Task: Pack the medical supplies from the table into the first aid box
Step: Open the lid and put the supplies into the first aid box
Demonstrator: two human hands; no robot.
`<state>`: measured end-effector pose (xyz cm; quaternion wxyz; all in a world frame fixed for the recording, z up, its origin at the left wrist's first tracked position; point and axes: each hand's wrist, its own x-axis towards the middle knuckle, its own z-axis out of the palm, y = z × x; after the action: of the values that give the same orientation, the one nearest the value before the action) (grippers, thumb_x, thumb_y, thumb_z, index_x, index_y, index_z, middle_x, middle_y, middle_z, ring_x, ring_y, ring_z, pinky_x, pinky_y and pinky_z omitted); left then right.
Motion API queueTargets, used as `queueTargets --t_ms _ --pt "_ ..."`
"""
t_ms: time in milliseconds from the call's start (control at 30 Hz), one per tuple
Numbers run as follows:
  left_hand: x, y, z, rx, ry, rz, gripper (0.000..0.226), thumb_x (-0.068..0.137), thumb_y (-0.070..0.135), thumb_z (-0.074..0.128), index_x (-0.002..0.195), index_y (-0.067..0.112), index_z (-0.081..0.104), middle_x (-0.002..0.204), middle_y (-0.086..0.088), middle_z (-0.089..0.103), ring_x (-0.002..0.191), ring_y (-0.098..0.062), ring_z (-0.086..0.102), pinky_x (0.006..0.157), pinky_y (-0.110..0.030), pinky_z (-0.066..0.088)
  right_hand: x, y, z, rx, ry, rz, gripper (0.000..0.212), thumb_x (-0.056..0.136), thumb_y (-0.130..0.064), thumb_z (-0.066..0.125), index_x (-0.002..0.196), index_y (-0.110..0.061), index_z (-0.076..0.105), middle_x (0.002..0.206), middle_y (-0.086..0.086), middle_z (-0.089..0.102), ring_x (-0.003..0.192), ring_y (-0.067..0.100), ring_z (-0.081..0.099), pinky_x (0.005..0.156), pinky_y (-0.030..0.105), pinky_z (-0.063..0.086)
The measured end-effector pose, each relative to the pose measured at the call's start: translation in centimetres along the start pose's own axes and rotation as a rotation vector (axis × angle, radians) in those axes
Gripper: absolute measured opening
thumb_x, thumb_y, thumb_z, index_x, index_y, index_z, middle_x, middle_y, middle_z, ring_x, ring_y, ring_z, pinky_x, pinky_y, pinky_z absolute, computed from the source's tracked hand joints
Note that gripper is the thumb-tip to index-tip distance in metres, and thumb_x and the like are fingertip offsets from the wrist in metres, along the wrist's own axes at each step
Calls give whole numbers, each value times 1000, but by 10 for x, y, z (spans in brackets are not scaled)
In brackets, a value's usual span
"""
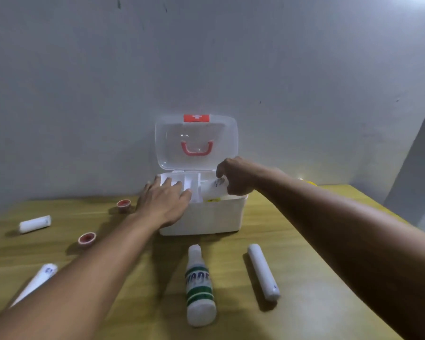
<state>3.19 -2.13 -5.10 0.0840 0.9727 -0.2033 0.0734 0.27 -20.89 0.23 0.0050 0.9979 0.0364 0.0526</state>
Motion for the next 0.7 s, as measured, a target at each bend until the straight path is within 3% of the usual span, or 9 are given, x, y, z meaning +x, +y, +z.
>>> queueTargets --t_ms 233,433,567,700 --pt "1 -2 5 0 -8 12 55 96 41 15 142 22 40 153 -10 36 146 -31 19 115 -52 20 27 -7 24 75 -57 12 55 68 -20 85 118 -9 66 115 10 69 101 28 64 89 35 54" --pt "0 -2 6 -1 -22 6 56 97 42 15 148 24 32 158 -10 28 149 -30 12 120 -51 13 24 -5 28 188 46 30 49 66 -25 87 109 -7 72 108 10 71 88 22 61 79 30 53" --pt "1 -1 0 6 -57 -14 60 97 47 16 145 20 39 158 -10 26 149 -29 10 118 -55 11 7 14 16 319 243 47 40 71 -23 83 105 -5 72 107 11 72 96 26 67 89 38 55" --pt "2 10 -4 39 46 -17 63 94 52 18 134 15 49 152 -8 36 147 -28 18 115 -60 14 -17 66 7 350 517 222 15 76 -12 73 89 -5 76 93 15 76 92 33 70 84 38 55"
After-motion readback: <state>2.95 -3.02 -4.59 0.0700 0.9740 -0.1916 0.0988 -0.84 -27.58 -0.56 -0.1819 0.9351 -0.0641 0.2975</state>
